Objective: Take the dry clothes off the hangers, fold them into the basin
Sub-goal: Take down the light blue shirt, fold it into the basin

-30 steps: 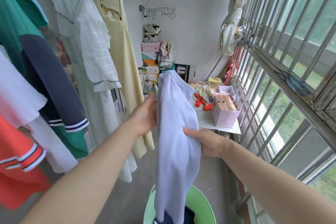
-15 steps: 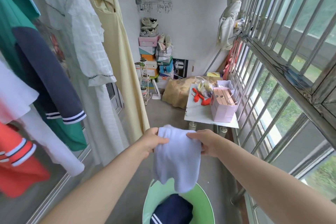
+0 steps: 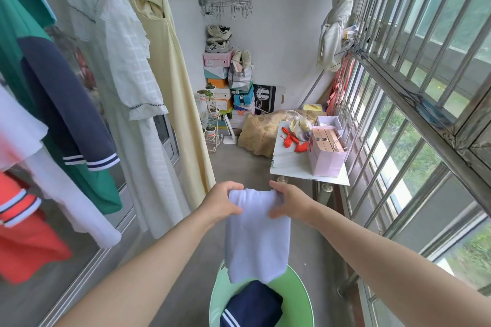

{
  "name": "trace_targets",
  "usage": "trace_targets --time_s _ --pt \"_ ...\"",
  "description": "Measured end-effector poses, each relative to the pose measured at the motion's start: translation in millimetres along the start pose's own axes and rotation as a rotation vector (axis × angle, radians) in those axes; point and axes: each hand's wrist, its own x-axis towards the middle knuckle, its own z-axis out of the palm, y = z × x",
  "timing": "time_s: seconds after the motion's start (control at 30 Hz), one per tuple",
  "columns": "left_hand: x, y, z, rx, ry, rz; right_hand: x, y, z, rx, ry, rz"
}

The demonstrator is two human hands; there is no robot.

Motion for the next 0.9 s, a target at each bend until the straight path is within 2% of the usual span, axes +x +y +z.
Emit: trace_targets --time_s 0.07,0.17,0.27,0.43,0.53,0.7,0.8,0.9 --pt "-1.1 -2.2 2.2 0.080 -0.034 0.006 -1.6 0.5 2.6 -0.173 0.029 -0.031" --pt "-1.2 -6.2 5.1 0.182 -0.075 -0.016 -4.0 2.1 5.2 -0.309 0.081 -0.069" --pt "-5.8 -8.0 5.5 0.264 -0.052 -0.005 -3.0 5.9 5.1 -0.325 0.138 -0.078" --pt "-10.7 -5.8 1.5 0.222 -0.061 0.071 -3.9 22.1 -0.4 -0.264 0.238 -0.082" --pt "-19.0 0.3 -2.8 0.088 -0.132 0.096 -2.9 34.1 -7.6 -0.117 0.215 -0.164" --pt "-30.5 23.0 -7.5 -0.199 -0.191 0.161 -12.2 34.7 -15.1 0.627 0.007 -0.107" --pt "-30.1 38.2 -11.6 -0.268 -0.122 0.126 -12.9 33.1 -16.1 0.788 -0.053 -0.057" --pt "-29.4 44.6 -14.6 -0.378 -0.066 0.069 -20.2 37.8 -7.4 0.806 -0.261 -0.043"
